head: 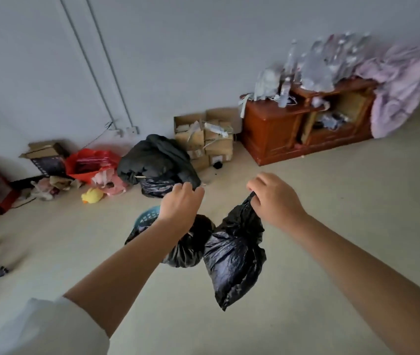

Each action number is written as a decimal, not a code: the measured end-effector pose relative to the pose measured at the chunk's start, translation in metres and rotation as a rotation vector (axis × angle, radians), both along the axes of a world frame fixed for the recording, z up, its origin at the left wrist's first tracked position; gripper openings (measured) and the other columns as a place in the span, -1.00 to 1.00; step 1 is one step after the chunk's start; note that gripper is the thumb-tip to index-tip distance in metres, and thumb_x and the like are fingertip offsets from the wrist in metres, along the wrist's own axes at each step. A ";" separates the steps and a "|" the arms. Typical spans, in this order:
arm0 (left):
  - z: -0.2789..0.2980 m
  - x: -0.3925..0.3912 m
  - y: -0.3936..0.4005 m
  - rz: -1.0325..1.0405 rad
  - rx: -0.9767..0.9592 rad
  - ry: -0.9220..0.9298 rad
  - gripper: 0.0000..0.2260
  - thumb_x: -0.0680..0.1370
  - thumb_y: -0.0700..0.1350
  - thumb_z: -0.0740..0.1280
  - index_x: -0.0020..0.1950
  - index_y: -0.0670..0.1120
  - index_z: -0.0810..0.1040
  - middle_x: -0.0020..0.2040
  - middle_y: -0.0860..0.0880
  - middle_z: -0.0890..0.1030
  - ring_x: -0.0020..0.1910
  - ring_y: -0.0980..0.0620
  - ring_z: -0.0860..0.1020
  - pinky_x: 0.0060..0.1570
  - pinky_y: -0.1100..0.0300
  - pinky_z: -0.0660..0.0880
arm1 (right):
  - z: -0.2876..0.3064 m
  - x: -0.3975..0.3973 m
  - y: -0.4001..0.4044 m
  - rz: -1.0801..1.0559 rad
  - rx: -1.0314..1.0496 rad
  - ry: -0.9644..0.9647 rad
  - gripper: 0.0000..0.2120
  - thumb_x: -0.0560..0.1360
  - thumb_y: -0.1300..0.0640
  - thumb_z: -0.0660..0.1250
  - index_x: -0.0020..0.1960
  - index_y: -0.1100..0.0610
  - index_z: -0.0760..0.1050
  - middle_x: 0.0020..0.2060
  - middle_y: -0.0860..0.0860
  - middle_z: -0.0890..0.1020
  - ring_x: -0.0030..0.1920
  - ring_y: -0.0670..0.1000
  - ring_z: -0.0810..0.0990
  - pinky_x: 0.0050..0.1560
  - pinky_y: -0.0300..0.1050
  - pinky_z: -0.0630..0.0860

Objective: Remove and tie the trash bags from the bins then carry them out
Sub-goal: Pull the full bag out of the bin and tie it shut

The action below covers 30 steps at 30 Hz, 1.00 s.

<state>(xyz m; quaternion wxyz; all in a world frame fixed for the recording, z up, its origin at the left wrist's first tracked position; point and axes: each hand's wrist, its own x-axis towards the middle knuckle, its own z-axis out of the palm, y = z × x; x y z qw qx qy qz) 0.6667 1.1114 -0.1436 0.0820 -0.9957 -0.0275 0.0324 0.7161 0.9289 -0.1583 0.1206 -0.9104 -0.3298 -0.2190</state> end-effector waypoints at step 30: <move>-0.009 0.231 -1.103 -1.238 0.059 -0.024 -0.72 0.50 -0.40 0.16 0.17 -0.20 0.44 0.06 -0.11 0.50 0.04 -0.08 0.43 -0.37 0.27 0.19 | -0.014 0.058 -1.048 -1.272 0.012 0.421 -0.90 0.40 0.37 0.15 -0.18 0.21 0.37 -0.19 0.07 0.36 -0.18 0.05 0.33 -0.35 -0.18 0.24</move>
